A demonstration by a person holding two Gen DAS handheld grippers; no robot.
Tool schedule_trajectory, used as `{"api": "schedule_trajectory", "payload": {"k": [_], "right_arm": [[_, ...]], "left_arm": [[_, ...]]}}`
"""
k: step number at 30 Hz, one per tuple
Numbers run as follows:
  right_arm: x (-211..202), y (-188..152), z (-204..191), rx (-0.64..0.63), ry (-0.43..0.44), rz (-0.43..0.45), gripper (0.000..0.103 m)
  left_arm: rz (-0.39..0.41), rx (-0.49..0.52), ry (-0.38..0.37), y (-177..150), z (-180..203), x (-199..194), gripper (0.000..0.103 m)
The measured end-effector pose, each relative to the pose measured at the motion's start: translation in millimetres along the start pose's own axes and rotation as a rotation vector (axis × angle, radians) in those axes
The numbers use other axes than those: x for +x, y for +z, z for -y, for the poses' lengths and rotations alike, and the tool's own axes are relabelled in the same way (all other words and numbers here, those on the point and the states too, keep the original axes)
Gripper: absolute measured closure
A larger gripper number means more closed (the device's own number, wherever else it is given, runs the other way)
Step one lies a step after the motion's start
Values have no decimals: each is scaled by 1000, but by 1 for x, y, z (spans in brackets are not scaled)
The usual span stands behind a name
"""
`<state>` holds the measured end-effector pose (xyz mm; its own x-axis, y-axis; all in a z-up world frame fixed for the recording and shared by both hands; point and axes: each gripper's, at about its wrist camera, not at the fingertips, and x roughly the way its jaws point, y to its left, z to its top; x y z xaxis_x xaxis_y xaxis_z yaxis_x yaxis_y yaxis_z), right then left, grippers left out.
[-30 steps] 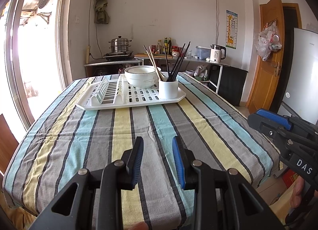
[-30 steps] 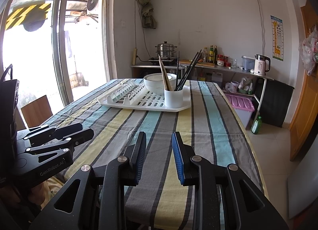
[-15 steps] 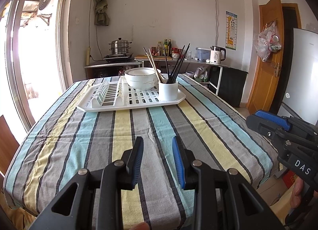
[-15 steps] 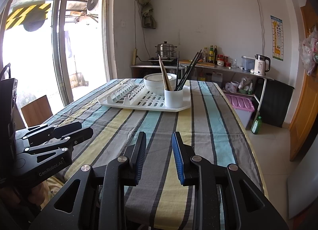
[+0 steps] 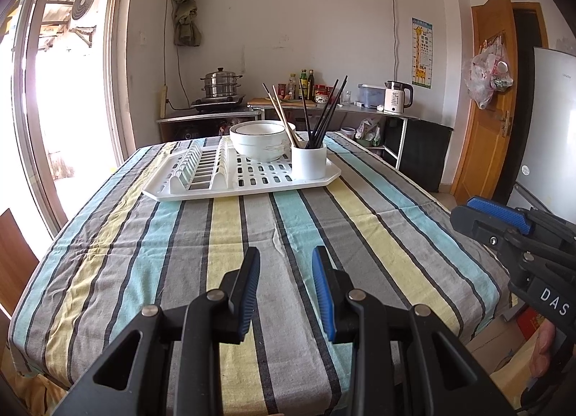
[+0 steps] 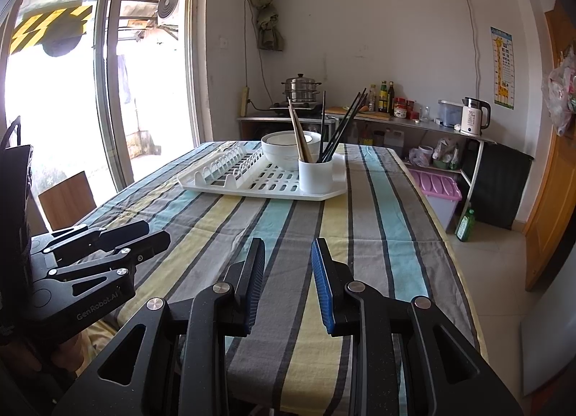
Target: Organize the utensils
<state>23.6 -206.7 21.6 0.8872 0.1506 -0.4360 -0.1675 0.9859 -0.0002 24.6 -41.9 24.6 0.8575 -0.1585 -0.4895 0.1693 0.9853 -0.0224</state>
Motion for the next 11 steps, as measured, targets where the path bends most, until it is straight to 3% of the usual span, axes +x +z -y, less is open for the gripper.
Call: {"api": "schedule_trajectory", "payload": {"k": [11], "right_arm": [[0,-1,0,0,0,-2,75]], "left_arm": [[25,-14,1,0,-3,-3,71]]}}
